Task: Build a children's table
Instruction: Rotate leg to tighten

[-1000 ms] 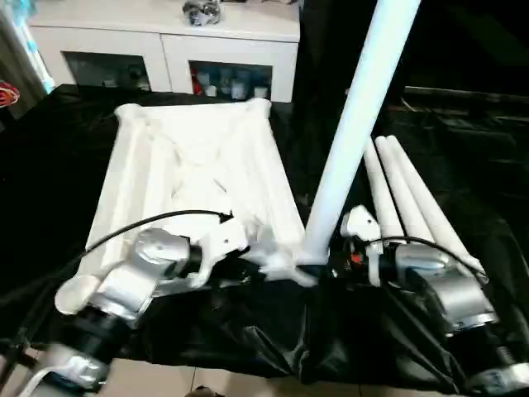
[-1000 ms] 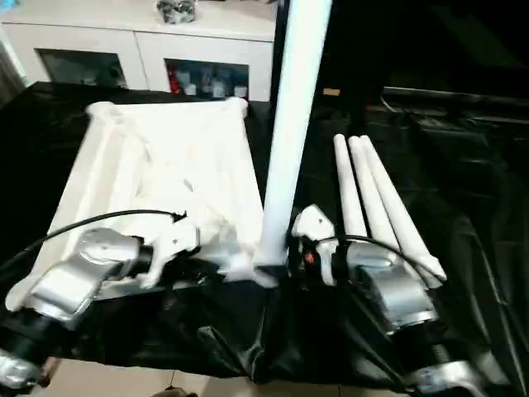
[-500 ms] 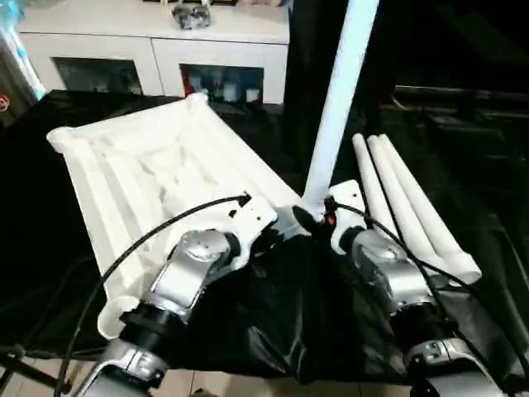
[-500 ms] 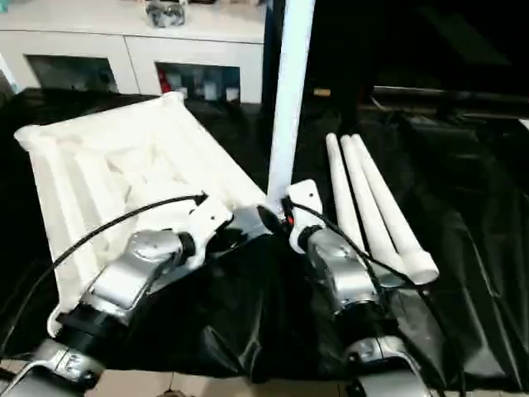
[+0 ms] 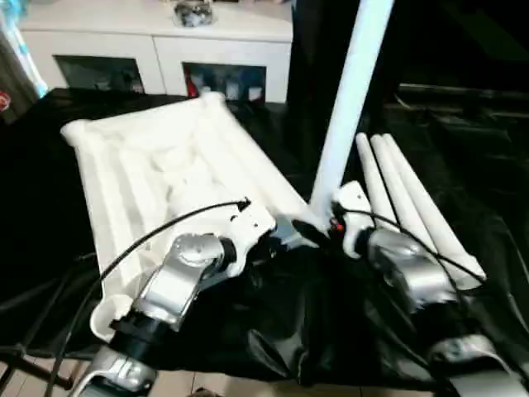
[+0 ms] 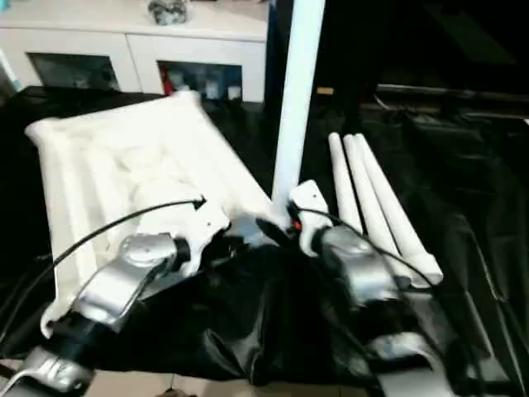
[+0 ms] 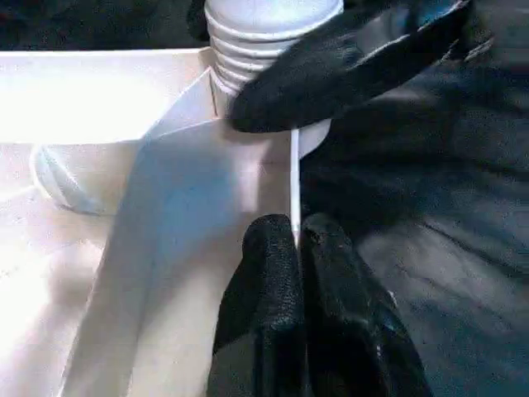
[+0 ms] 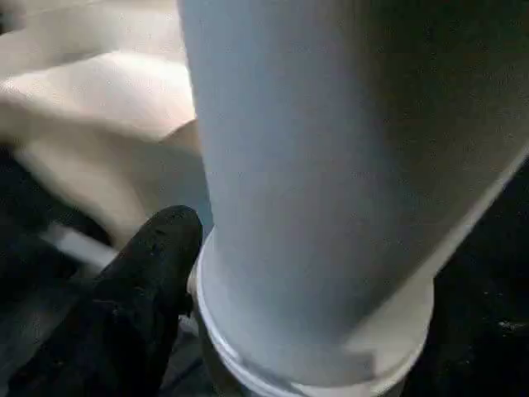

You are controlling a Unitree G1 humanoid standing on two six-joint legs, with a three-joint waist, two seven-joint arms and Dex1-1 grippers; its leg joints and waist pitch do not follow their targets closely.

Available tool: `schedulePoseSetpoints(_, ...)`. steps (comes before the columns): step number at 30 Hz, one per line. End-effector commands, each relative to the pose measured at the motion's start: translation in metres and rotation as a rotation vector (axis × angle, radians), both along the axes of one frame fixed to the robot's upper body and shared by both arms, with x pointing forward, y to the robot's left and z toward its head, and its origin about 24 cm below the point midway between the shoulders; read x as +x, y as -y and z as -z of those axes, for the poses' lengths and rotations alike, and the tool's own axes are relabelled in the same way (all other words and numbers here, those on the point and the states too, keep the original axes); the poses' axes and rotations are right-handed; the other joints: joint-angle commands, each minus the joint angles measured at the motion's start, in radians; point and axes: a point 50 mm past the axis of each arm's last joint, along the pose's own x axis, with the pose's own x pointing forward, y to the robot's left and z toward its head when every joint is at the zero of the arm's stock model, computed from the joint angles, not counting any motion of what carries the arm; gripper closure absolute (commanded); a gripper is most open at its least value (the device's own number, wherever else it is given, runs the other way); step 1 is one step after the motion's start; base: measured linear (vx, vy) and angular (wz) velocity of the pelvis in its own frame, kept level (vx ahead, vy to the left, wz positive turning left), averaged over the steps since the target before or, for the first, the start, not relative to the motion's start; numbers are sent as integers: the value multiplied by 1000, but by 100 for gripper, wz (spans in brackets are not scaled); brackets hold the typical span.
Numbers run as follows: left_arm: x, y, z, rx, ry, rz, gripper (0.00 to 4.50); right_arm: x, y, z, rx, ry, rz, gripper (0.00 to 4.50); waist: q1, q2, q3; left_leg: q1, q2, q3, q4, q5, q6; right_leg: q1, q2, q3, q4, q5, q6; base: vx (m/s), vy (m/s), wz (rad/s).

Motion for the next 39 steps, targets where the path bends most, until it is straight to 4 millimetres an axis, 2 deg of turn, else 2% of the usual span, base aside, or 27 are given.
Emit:
schedulePoseSetpoints(1,-7,15,-11,-68,33,142,450,-7,-14,-4,26,-24,-149,82,-2,-5,-63,24,60,-28,-68,-198,56,35,-69,42,-74,-120,-224,0,0,0)
schedulePoseSetpoints(6,-11,0,-10,-34,-3,226,450,-16,-9,-8,24,-72,-292,82,3,-2,-63,27,61,-29,-71,-209,41,35,-69,41,-72,-128,-237,0,0,0)
schedulePoseSetpoints(10,-13,-15,-13,-13,-43,299,450,-23,-7,-12,19,-102,-393,82,7,-2,-65,28,62,-26,-68,-196,47,34,-68,39,-66,-97,-250,0,0,0)
schedulePoseSetpoints(11,-13,-15,-13,-12,-43,300,450,-23,-7,-12,18,-103,-395,107,7,-2,-64,27,63,-26,-69,-196,47,33,-69,40,-66,-97,-253,0,0,0)
schedulePoseSetpoints(14,-13,-20,-12,3,-51,320,450,-26,-6,-10,-1,-120,-429,121,10,-1,-63,30,64,-27,-71,-214,31,32,-70,40,-68,-124,-252,0,0,0)
schedulePoseSetpoints(16,-12,-20,-12,4,-46,318,450,-27,-7,-10,0,-124,-429,148,10,-1,-63,31,64,-27,-71,-216,28,32,-70,41,-68,-124,-252,0,0,0)
schedulePoseSetpoints(22,-9,-19,-12,-1,-27,296,450,-30,-11,-6,3,-137,-427,173,12,-2,-65,29,63,-28,-71,-210,24,34,-72,41,-68,-120,-247,0,0,0)
schedulePoseSetpoints(24,-6,-17,-11,-2,-11,267,450,-29,-12,-2,13,-131,-386,174,13,-2,-64,29,63,-27,-71,-208,24,32,-72,42,-68,-118,-247,0,0,0)
schedulePoseSetpoints(25,-2,-14,-11,-3,4,222,450,-24,-14,1,14,-106,-312,174,14,-2,-63,30,62,-28,-72,-220,21,32,-72,42,-70,-135,-244,0,0,0)
schedulePoseSetpoints(27,1,-12,-10,-3,10,187,450,-20,-15,3,12,-86,-258,175,7,-4,-56,34,61,-30,-78,-281,-8,28,-76,43,-82,-238,-228,0,0,0)
schedulePoseSetpoints(28,4,-9,-10,-13,26,148,450,-14,-17,6,6,-59,-169,175,6,-4,-58,36,62,-31,-77,-289,-17,28,-79,43,-83,-258,-222,0,0,0)
schedulePoseSetpoints(31,13,3,-12,-57,59,12,450,0,-24,13,38,-34,62,175,-11,-1,-56,33,60,-37,-82,-320,-45,27,-78,42,-86,-317,-206,0,0,0)
schedulePoseSetpoints(33,17,12,-12,-68,79,-59,450,6,-32,17,76,-56,178,176,-18,-2,-55,38,59,-38,-82,-342,-47,21,-79,43,-95,-356,-190,0,0,0)
schedulePoseSetpoints(34,17,12,-12,-68,79,-59,450,6,-32,17,76,-56,178,176,-21,-2,-56,37,58,-38,-81,-344,-45,21,-78,43,-95,-357,-189,0,0,0)
schedulePoseSetpoints(35,21,21,-12,-76,92,-121,450,11,-43,18,110,-68,265,176,-23,-1,-56,35,58,-38,-82,-337,-40,21,-78,44,-97,-355,-183,0,0,0)
schedulePoseSetpoints(37,25,29,-13,-89,101,-169,450,15,-53,18,125,-70,326,176,-25,-1,-58,36,58,-37,-81,-329,-41,20,-76,43,-95,-336,-185,0,0,0)
schedulePoseSetpoints(39,26,37,-14,-101,103,-177,450,17,-60,17,131,-69,350,176,-21,0,-60,34,58,-34,-79,-302,-29,20,-74,44,-92,-279,-190,0,0,0)
